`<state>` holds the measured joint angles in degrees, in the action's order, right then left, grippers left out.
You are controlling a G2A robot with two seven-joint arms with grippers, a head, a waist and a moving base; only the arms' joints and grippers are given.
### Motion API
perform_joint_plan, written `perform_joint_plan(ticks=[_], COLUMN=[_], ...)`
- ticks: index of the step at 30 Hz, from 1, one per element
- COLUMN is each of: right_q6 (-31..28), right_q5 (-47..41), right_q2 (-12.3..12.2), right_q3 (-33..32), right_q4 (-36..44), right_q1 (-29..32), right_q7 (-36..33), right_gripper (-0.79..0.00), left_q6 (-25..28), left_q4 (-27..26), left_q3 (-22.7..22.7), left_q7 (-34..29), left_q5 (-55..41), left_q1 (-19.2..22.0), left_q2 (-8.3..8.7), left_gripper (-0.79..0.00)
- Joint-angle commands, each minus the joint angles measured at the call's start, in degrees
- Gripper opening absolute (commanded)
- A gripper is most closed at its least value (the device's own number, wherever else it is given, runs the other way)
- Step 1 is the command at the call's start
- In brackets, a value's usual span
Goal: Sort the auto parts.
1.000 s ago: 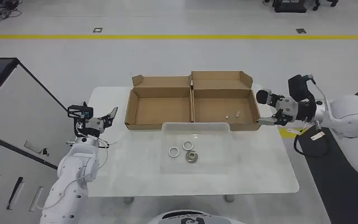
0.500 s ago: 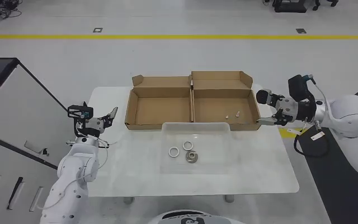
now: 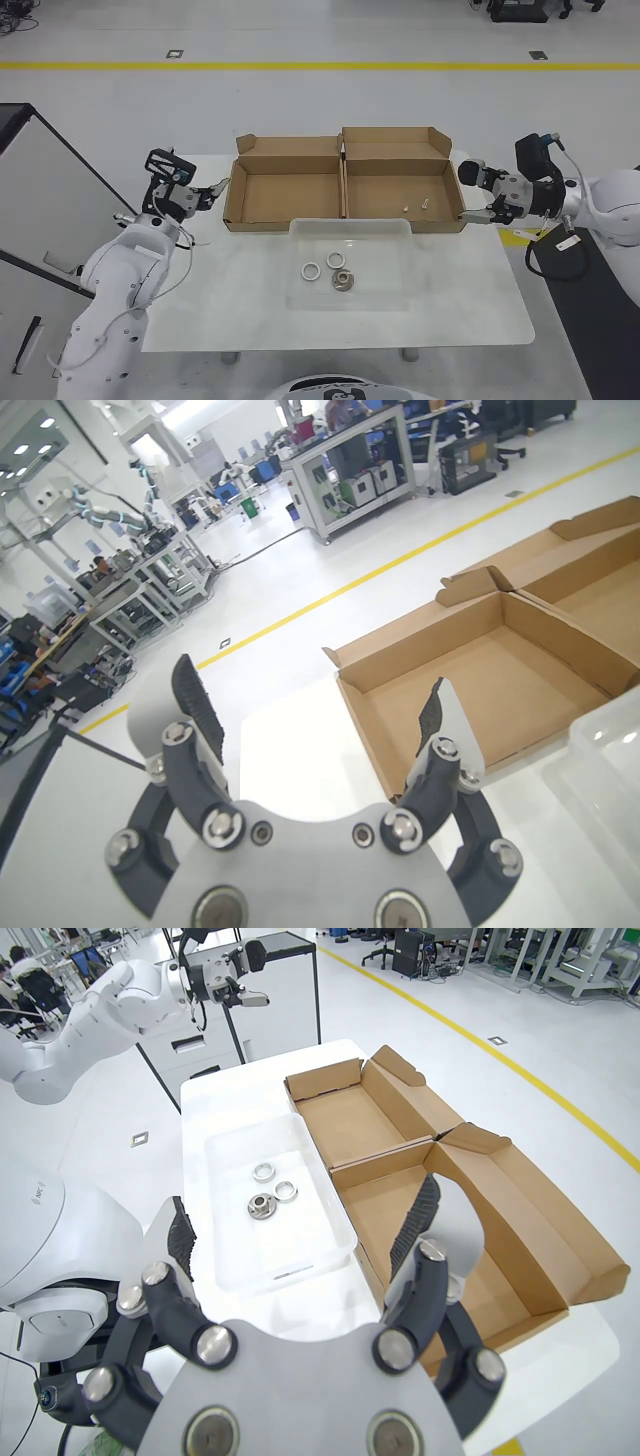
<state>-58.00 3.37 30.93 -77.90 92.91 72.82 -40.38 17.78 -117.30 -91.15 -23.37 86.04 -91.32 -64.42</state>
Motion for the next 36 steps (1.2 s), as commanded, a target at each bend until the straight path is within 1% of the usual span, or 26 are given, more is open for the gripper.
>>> perform_joint_plan(ticks=[1, 6, 11, 14, 18, 19, 21, 25, 36], right_q6=[0.00, 0.00, 0.00, 0.00, 0.00, 0.00, 0.00, 0.00, 0.00], right_q5=[0.00, 0.00, 0.00, 0.00, 0.00, 0.00, 0.00, 0.00, 0.00], right_q2=[0.00, 0.00, 0.00, 0.00, 0.00, 0.00, 0.00, 0.00, 0.00], right_q3=[0.00, 0.00, 0.00, 0.00, 0.00, 0.00, 0.00, 0.00, 0.00], right_q4=[0.00, 0.00, 0.00, 0.00, 0.00, 0.00, 0.00, 0.00, 0.00], right_q1=[0.00, 0.00, 0.00, 0.00, 0.00, 0.00, 0.00, 0.00, 0.00], right_q7=[0.00, 0.00, 0.00, 0.00, 0.00, 0.00, 0.00, 0.00, 0.00], right_gripper=[0.000, 0.000, 0.000, 0.000, 0.000, 0.000, 0.000, 0.000, 0.000], left_q6=[5.16, 17.94, 26.88, 29.67, 31.47, 31.81, 30.47, 27.51, 17.26], left_q4=[-1.51, -3.29, -3.14, -2.49, -1.57, -1.39, -0.67, 0.71, 4.74], left_q3=[1.54, 6.70, 11.31, 13.90, 16.91, 17.72, 20.07, 25.61, 40.87], left_q7=[-3.88, -10.17, -15.72, -21.22, -28.94, -30.98, -32.67, -35.64, -45.88], left_q5=[0.51, 3.40, 2.55, -0.95, -8.36, -10.43, -13.23, -17.59, -29.67], left_q1=[1.95, 6.98, 11.04, 13.59, 17.91, 19.07, 20.99, 25.32, 41.40], left_q2=[0.20, 0.74, 0.96, 0.86, 0.63, 0.58, 0.73, 1.78, 4.79], left_gripper=[0.000, 0.000, 0.000, 0.000, 0.000, 0.000, 0.000, 0.000, 0.000])
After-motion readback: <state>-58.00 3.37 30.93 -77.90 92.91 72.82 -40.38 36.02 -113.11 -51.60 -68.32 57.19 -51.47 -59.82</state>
